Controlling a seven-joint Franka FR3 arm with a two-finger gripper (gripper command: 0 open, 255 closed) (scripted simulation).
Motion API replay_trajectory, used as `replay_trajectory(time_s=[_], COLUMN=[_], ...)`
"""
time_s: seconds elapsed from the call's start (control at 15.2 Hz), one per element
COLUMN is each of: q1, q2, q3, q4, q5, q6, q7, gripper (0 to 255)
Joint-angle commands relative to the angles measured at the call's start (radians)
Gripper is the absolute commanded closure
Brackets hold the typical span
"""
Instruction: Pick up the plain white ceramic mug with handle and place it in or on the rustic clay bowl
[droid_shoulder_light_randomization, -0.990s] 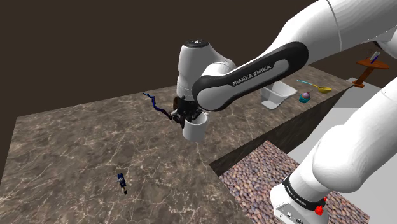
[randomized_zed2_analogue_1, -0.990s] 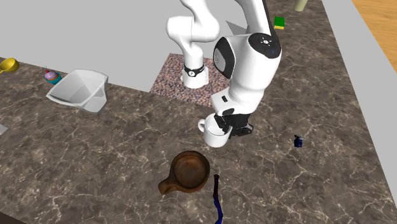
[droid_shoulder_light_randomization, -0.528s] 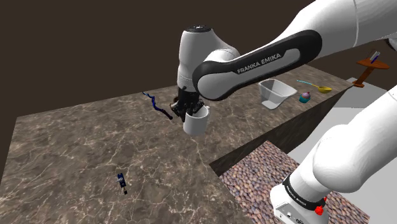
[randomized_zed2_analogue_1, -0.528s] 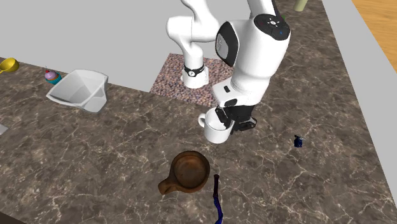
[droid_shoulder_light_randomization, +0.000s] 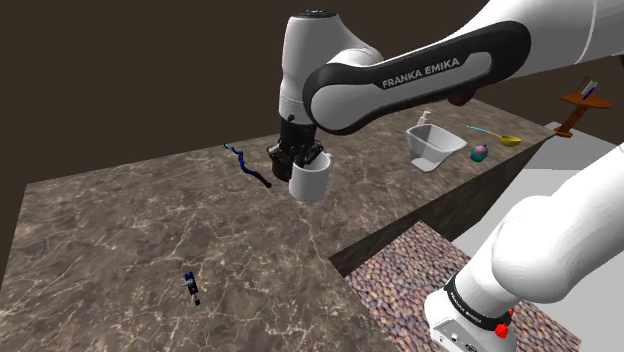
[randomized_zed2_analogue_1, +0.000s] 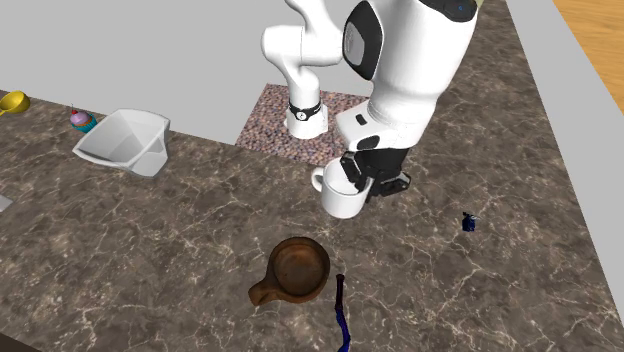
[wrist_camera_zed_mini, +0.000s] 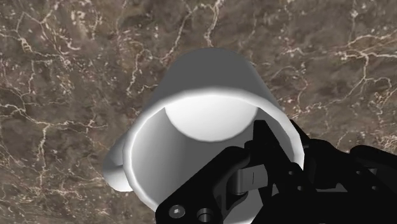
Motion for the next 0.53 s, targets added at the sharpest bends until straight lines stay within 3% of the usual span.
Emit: replay_trajectory(time_s=[0.0,0.46], q1=[0.001,0.002], q2=[-0.013,-0.041], q3=[-0.002,-0.010], q4=[0.015,0.084], q5=[0.006,0.017], q6=[-0.027,-0.122], q7=[-0.006,-0.021], gripper=[255,255])
